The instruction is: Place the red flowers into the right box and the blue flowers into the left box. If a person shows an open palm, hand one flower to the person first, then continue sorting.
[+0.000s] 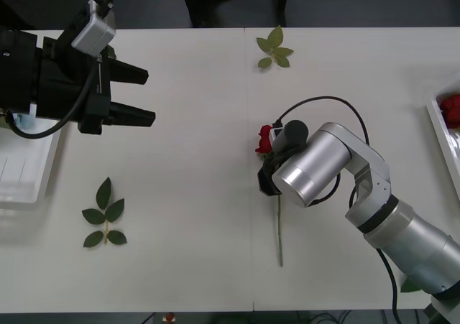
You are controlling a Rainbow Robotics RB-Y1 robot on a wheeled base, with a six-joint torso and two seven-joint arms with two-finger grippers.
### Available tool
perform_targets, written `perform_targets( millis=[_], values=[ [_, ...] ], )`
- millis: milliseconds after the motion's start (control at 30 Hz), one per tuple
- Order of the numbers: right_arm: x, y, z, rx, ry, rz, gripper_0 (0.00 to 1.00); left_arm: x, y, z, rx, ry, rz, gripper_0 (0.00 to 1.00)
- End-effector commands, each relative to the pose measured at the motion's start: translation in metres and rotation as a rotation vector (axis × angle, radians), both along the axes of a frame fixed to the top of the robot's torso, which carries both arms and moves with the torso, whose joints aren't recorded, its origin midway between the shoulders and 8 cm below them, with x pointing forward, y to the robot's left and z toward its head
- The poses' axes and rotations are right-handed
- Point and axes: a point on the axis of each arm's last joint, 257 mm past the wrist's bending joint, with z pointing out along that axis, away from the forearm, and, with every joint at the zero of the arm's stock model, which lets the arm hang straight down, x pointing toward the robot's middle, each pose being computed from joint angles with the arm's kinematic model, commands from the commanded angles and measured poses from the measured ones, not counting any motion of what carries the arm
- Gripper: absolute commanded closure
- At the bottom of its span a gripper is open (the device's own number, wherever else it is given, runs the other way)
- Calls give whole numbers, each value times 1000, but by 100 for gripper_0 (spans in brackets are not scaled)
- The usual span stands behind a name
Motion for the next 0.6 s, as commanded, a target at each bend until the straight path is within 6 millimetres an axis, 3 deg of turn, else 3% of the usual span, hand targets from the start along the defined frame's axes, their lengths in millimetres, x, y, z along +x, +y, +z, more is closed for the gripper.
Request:
perform_targets(
  millis=[33, 133, 333, 467, 600],
  values=[
    [8, 12, 14, 40, -35, -30, 100, -4, 0, -1, 21, -13, 8, 25],
    [11, 9, 16, 30, -43, -27, 100, -5, -1, -5, 25, -1, 6, 25],
    [22, -21, 33, -51, -68, -53, 100, -12, -17, -5, -26, 36, -17, 25],
    [23, -48, 55, -76, -74, -97, 100, -17, -25, -5, -66, 62, -29, 25],
    [22, -81, 90, -95, -82, -147, 100, -15, -25, -5, -62, 50, -29, 25]
  ],
)
